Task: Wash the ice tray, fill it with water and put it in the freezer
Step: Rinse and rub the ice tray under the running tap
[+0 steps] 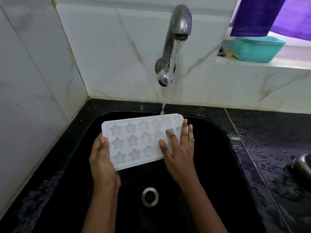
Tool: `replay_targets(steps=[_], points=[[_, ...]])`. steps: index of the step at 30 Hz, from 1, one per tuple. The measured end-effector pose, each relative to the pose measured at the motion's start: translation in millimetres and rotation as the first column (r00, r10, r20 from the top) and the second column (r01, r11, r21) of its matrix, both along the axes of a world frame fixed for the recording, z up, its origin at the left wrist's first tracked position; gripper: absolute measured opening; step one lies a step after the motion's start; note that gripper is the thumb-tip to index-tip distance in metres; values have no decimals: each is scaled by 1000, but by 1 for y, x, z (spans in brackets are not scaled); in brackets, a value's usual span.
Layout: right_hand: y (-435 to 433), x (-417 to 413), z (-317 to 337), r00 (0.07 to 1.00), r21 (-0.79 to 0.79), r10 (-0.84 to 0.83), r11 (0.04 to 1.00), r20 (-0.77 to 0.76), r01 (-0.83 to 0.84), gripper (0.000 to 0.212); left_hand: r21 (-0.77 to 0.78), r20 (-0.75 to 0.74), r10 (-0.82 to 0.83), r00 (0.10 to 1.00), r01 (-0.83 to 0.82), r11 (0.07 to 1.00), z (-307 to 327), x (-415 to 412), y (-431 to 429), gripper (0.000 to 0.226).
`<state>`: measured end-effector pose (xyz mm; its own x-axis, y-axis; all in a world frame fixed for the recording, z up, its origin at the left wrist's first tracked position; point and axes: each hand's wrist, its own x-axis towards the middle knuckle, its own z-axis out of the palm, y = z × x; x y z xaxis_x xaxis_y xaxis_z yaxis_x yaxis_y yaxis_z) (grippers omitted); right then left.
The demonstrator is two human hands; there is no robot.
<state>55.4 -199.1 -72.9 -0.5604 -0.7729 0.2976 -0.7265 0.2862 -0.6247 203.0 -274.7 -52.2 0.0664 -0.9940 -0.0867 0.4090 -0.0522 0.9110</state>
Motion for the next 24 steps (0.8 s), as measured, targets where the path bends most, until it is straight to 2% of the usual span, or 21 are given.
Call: replay_targets(steps=[5, 9, 14, 21, 24], points=[[5, -12, -2, 998, -13, -55, 998, 37, 55, 65, 10, 25, -16, 1000, 16, 1000, -2, -4, 2, 26], [4, -6, -5, 997, 29, -43, 999, -62, 45, 72, -3, 14, -9, 1000, 9, 1000, -2, -8, 4, 23], [2, 0, 2, 1000, 39, -20, 999, -9, 21, 74, -29, -1, 49, 999, -49, 998, -1, -4, 3, 25], [7, 1, 3, 997, 105, -10, 994, -70, 17, 78, -28, 3, 8, 1000, -8, 1000, -2, -3, 1, 24], [7, -4, 2, 997, 60, -28, 998, -66, 32, 75, -40, 21, -10, 1000, 11, 999, -3, -4, 3, 24]])
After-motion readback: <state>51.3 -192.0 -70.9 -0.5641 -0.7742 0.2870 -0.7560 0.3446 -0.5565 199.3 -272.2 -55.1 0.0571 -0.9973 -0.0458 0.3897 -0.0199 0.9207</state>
